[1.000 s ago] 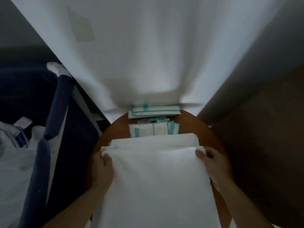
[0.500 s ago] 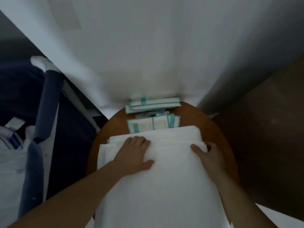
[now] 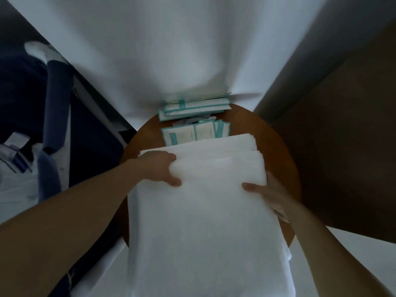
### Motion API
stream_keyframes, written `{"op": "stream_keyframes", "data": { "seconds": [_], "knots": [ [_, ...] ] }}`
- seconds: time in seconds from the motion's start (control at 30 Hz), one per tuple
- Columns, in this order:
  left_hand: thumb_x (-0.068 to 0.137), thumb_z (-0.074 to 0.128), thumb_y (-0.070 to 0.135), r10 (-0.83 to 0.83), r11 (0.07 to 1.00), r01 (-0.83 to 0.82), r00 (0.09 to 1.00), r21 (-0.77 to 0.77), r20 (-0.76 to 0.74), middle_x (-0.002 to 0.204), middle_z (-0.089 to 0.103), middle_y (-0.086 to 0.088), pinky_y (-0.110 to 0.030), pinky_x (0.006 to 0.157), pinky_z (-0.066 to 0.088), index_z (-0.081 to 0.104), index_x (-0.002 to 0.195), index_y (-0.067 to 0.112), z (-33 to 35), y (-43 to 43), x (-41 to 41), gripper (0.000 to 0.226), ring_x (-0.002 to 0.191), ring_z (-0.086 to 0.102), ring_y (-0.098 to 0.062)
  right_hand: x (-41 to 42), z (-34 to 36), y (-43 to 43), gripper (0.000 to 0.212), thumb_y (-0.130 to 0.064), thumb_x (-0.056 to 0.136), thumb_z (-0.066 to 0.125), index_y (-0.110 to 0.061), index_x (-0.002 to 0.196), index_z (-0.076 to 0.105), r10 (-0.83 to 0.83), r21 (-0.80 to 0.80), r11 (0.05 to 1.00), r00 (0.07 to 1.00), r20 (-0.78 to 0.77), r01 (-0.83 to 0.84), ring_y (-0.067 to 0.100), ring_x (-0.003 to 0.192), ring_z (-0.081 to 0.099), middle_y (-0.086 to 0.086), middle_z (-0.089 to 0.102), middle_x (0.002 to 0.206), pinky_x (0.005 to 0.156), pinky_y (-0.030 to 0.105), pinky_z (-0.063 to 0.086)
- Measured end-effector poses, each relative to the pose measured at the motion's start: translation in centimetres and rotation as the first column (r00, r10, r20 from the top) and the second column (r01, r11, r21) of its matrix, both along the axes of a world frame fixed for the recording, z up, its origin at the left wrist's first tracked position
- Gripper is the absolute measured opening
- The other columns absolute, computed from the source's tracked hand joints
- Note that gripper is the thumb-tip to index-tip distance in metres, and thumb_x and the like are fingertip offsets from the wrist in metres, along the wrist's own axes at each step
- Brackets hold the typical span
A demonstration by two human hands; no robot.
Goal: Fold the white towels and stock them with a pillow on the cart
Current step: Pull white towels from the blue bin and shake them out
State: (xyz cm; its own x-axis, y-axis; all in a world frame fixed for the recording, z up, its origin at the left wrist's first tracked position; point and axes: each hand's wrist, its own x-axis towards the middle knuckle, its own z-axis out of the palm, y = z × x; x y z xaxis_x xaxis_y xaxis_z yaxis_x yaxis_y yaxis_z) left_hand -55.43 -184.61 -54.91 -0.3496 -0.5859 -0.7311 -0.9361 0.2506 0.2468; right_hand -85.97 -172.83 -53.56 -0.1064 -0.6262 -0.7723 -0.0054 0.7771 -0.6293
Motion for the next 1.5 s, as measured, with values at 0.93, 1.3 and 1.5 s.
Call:
{"op": "stream_keyframes", "data": {
  "seconds": [0.93,1.3,1.5],
  "knots": [
    [0.099,0.046,0.03,0.044,0.965,-0.054,0.998,-0.259,-0.043,0.136,0.05,-0.01,-0.043,0.106,0.034,0.036,0.144,0.019,-1.1,-1.5,0.2,0.048,0.125,0.046,-0.029,-1.1,-0.3,-1.5,0.027,-0.021,0.093,0.066,-0.012,0.117,0.055,-0.027,0.056,0.998,0.991,-0.134,0.034,0.014,0.074,0.06,-0.002,0.062,0.087,0.058,0.027,0.046],
    [0.09,0.039,0.054,-0.189,0.866,0.115,0.976,-0.487,-0.107,0.159,0.028,-0.014,-0.06,0.115,0.024,0.029,0.153,0.019,-3.3,15.2,-3.2,0.072,0.147,0.026,-0.035,-0.8,0.7,3.9,0.081,-0.029,0.061,0.093,-0.02,0.131,0.055,0.049,0.132,0.991,0.993,-0.104,-0.035,0.029,0.098,0.07,0.005,0.071,0.115,0.081,0.047,0.059],
    [0.097,0.012,0.062,-0.057,0.904,0.019,0.995,-0.427,-0.077,0.165,0.002,-0.007,-0.053,0.116,0.004,0.012,0.158,0.024,-4.5,19.2,-0.3,0.071,0.152,0.003,-0.03,-0.8,0.5,7.6,0.101,-0.068,0.053,0.085,-0.033,0.139,0.043,0.195,0.118,0.979,0.939,-0.282,-0.167,0.025,0.117,0.056,-0.006,0.058,0.128,0.105,0.053,0.045]
  ]
}}
